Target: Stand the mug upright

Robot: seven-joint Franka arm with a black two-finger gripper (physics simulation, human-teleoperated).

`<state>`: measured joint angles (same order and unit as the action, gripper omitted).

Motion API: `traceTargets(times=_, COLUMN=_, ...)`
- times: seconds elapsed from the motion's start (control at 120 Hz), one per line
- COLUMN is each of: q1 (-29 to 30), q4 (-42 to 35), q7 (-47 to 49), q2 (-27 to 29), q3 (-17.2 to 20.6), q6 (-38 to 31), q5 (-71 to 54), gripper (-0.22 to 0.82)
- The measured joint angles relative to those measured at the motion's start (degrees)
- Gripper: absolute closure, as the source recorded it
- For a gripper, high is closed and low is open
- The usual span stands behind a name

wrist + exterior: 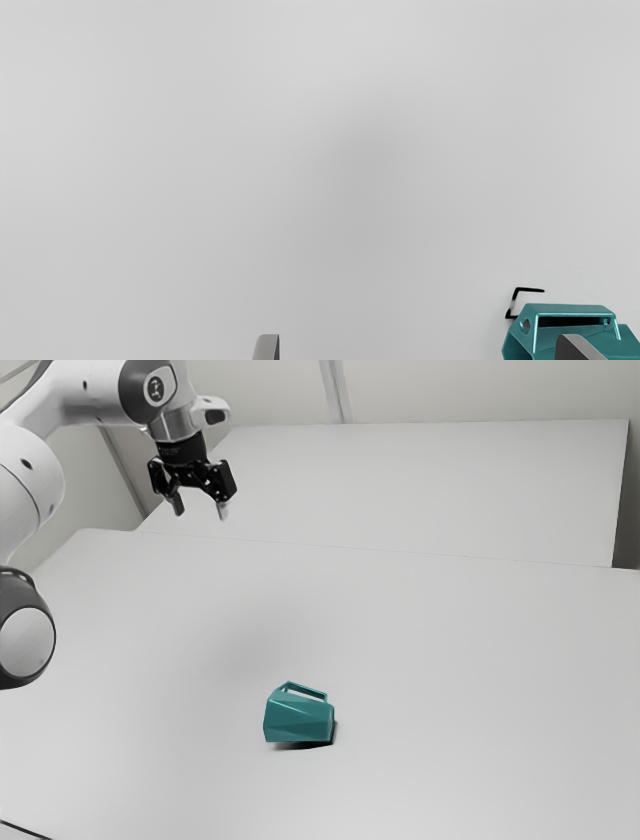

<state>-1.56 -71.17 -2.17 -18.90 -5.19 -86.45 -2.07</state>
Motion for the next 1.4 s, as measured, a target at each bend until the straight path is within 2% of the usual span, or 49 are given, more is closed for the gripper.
traceTargets(times=0.233, q1=0.05, q4=-0.24, q7=0.13, q2=0.5, q3=-0.17, q6=0.04, q5=-0.35, gripper=0.0)
traceTargets(times=0.333, q1=0.24, q4=-3.43, q7=0.17, q2=2.84, q3=-0.16, q6=-0.28, q5=0.13, gripper=0.0)
traceTargets(times=0.575, q1=-1.75, q4=-25.26, q7=1.47, q2=19.27, q3=-0.23, q6=-5.23, q5=3.63, gripper=0.0)
traceTargets(times=0.783, q1=-1.02, q4=-40.89, q7=2.65, q2=27.49, q3=-1.97, q6=-10.36, q5=16.73, gripper=0.0)
traceTargets(times=1.117, q1=-0.71, q4=-59.81, q7=-0.48, q2=31.75, q3=-2.02, q6=-22.18, q5=35.86, gripper=0.0)
traceTargets(times=1.4, q1=-1.37, q4=-68.98, q7=-8.59, q2=32.33, q3=-2.02, q6=-30.21, q5=46.46, gripper=0.0)
